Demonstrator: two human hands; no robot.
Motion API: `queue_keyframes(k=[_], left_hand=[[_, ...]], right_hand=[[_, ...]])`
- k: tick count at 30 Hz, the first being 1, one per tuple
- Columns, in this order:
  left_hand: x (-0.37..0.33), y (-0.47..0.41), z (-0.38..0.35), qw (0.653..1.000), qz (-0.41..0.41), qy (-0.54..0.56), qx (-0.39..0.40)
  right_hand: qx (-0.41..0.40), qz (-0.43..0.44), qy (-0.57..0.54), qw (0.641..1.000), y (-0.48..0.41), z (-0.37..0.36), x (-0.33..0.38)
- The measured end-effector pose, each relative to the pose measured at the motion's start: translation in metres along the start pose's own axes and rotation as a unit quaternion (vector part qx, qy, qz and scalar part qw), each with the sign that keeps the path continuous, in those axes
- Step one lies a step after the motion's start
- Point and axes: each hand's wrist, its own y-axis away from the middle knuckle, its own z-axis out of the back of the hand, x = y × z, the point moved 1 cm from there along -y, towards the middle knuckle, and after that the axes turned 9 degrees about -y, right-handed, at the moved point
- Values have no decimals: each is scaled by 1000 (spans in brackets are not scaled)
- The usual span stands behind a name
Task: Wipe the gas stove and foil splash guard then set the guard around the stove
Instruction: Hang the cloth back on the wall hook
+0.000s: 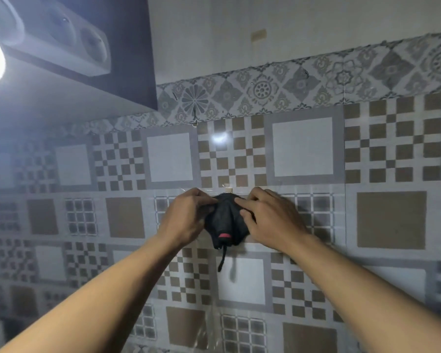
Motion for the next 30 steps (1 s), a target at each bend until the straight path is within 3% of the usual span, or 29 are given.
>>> queue_keyframes(k=[4, 10, 19, 26, 30], left_hand=[[-4, 0, 11, 1000, -4, -19, 25], [-14, 12, 18, 993, 12, -17, 112], [-33, 35, 47, 991, 25, -111, 67], [-51, 121, 79, 985, 40, -113, 128], [-48, 182, 96, 980, 87, -106, 147]], right_hand=[[25, -35, -52, 998, 0, 12, 5], [80, -38, -5, 996, 7, 19, 11], [77, -58, -49, 994, 18, 50, 35], [161, -55, -57, 984, 53, 80, 82], [208, -51, -61, 975, 83, 74, 121]])
